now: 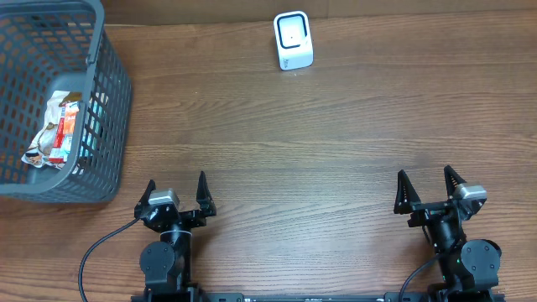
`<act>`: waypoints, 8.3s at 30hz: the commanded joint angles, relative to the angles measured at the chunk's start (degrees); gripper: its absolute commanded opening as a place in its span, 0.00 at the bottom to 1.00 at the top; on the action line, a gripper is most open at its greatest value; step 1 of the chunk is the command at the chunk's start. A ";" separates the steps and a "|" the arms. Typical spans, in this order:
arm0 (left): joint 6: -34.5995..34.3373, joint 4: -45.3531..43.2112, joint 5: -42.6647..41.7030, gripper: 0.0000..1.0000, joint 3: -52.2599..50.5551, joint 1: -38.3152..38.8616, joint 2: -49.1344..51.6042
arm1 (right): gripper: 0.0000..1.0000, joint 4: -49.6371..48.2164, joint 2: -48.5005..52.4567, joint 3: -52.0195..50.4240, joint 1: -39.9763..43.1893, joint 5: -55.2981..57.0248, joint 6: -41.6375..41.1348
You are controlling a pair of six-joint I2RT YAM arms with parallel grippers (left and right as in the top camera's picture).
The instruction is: Scan the item barcode
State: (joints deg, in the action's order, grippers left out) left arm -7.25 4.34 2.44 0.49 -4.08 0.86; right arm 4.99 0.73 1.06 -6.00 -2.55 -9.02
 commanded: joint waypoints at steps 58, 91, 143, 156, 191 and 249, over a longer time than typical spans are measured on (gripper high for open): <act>1.03 -0.22 0.94 1.00 -0.22 0.39 -0.61 | 1.00 -0.35 -0.57 -0.61 0.28 0.31 -0.39; 1.03 -0.22 0.94 1.00 -0.22 0.39 -0.61 | 1.00 -0.35 -0.57 -0.61 0.28 0.31 -0.39; 1.03 -0.22 0.94 1.00 -0.22 0.42 -0.61 | 1.00 -0.35 -0.57 -0.61 0.28 0.31 -0.39; 1.03 -0.22 0.96 1.00 -0.22 0.42 -0.61 | 1.00 -0.35 -0.57 -0.61 0.28 0.31 -0.39; 1.03 -0.22 0.94 1.00 -0.22 0.42 -0.61 | 1.00 -0.35 -0.57 -0.61 0.28 0.31 -0.39; 6.01 75.25 -12.48 1.00 106.57 0.35 68.61 | 1.00 -0.35 -0.57 -0.61 0.28 0.31 -0.39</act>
State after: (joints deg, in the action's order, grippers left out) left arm -3.49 78.54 -9.47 101.62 -4.10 64.84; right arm 4.93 0.73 1.06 -6.00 -2.55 -9.04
